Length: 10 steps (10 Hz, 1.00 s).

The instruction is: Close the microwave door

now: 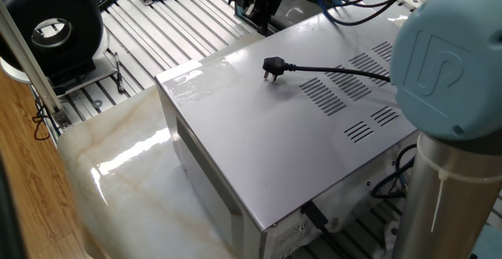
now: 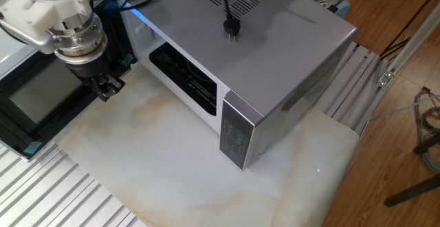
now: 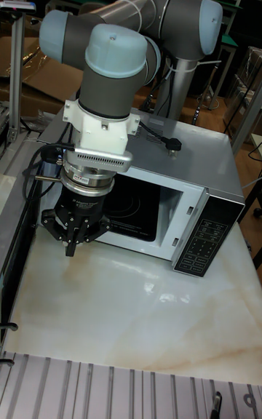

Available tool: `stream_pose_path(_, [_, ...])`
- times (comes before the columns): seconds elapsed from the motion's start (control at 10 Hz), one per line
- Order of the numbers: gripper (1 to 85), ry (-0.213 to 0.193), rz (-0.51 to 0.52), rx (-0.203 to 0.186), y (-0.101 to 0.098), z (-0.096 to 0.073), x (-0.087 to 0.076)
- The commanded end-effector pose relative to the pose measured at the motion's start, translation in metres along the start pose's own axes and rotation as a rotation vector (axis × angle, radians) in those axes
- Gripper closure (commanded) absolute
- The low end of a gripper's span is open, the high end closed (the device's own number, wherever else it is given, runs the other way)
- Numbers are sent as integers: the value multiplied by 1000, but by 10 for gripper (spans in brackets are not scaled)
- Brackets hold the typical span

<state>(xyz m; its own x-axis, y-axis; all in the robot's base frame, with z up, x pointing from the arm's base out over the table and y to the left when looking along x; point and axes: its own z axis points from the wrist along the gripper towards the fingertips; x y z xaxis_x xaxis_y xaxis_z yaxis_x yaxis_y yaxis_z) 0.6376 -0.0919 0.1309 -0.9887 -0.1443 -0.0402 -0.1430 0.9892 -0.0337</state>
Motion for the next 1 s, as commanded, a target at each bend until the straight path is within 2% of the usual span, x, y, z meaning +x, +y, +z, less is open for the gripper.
stream_pose_path(0.0, [847, -16, -9, -39, 8, -1, -4])
stream_pose_path(0.1, [847, -57, -12, -69, 16, -2, -14])
stream_pose_path(0.2, [847, -81, -27, -90, 22, -3, -20])
stream_pose_path(0.3, [847, -134, -41, -97, 24, -4, -34])
stream_pose_path(0.4, [847, -176, -47, -84, 21, -6, -45])
stream_pose_path(0.5, [847, -186, -48, -87, 22, -6, -47])
stream_pose_path(0.6, [847, -190, -55, -98, 25, -7, -48])
stream_pose_path(0.7, [847, -193, -65, -86, 22, -7, -49])
stream_pose_path(0.8, [847, -159, -70, -78, 20, -5, -40])
stream_pose_path(0.9, [847, -98, -80, -60, 14, -8, -25])
